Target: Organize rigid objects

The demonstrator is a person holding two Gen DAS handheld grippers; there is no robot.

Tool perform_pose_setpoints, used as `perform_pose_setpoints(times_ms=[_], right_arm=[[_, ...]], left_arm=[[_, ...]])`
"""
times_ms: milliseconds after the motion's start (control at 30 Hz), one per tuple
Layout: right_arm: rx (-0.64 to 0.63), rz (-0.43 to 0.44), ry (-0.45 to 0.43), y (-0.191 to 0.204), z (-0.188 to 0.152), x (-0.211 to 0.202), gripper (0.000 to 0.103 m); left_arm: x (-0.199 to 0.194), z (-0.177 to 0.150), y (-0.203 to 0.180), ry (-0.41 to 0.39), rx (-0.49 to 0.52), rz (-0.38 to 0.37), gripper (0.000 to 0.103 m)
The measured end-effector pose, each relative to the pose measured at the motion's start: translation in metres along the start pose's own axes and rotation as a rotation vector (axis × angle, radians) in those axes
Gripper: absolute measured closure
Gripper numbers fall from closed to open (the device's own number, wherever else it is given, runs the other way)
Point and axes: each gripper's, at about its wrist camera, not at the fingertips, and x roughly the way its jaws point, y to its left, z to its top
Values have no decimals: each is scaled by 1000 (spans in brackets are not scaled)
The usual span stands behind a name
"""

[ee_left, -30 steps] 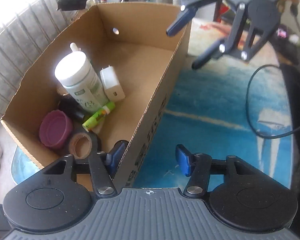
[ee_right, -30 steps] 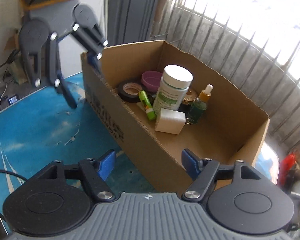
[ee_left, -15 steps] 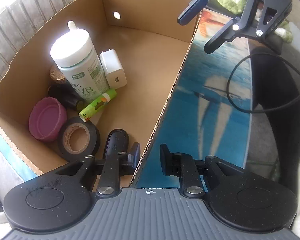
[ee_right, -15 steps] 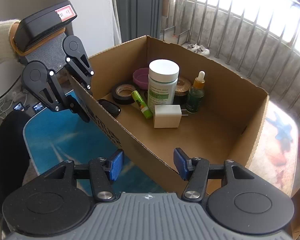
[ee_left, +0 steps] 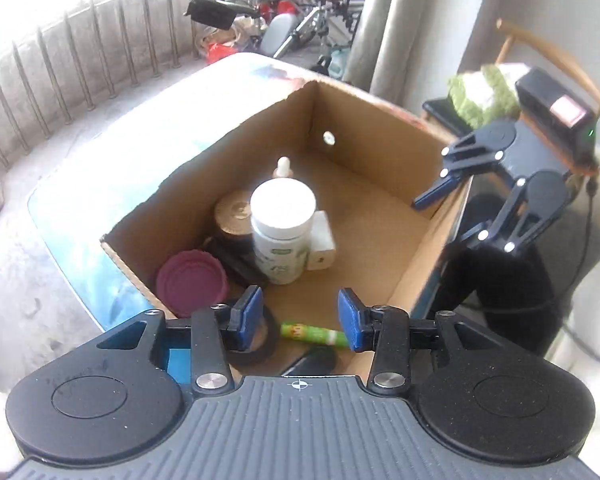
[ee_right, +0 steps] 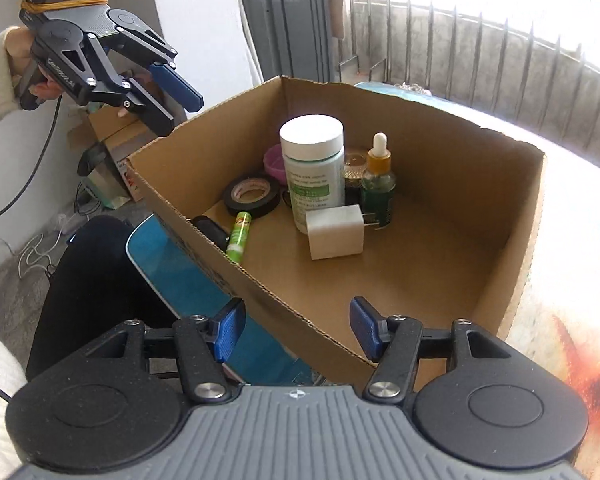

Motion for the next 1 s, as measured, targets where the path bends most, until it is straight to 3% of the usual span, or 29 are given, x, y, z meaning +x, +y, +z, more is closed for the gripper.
perform_pose_setpoints(times_ms=[100, 167, 267, 367, 433, 500, 567, 600, 667, 800, 933, 1000], right_arm=[[5, 2, 9, 0, 2, 0, 42], [3, 1, 2, 4, 0, -1, 43], [18, 4, -12, 7, -3, -1, 43], [42, -2, -54, 7, -5, -11, 43], [87, -14, -121, 2, -8, -23, 40], [160, -19, -206, 1, -14, -36, 30], [230, -38, -295, 2, -20, -48, 30], [261, -59, -340, 4, -22, -55, 30], [306, -115, -417, 11, -23, -64, 29], [368, -244, -517, 27, -14, -83, 22], [325, -342, -547, 48, -10, -91, 19], [316, -389, -540, 55, -9, -89, 17]], left_arm=[[29, 1, 6, 98, -1, 11, 76], [41, -2, 8, 115, -10, -2, 76], [41, -3, 1, 62, -37, 1, 76], [25, -4, -12, -33, -64, 68, 74], [15, -9, -29, -112, -84, 192, 64], [1, -19, -49, -230, -91, 307, 42], [-7, -35, -70, -385, -115, 396, 21], [-9, -44, -80, -468, -162, 435, 15], [-7, -53, -94, -546, -274, 453, 11], [-1, -53, -112, -613, -393, 418, 5], [0, -44, -124, -568, -418, 373, 0], [-3, -46, -132, -587, -444, 428, 0]])
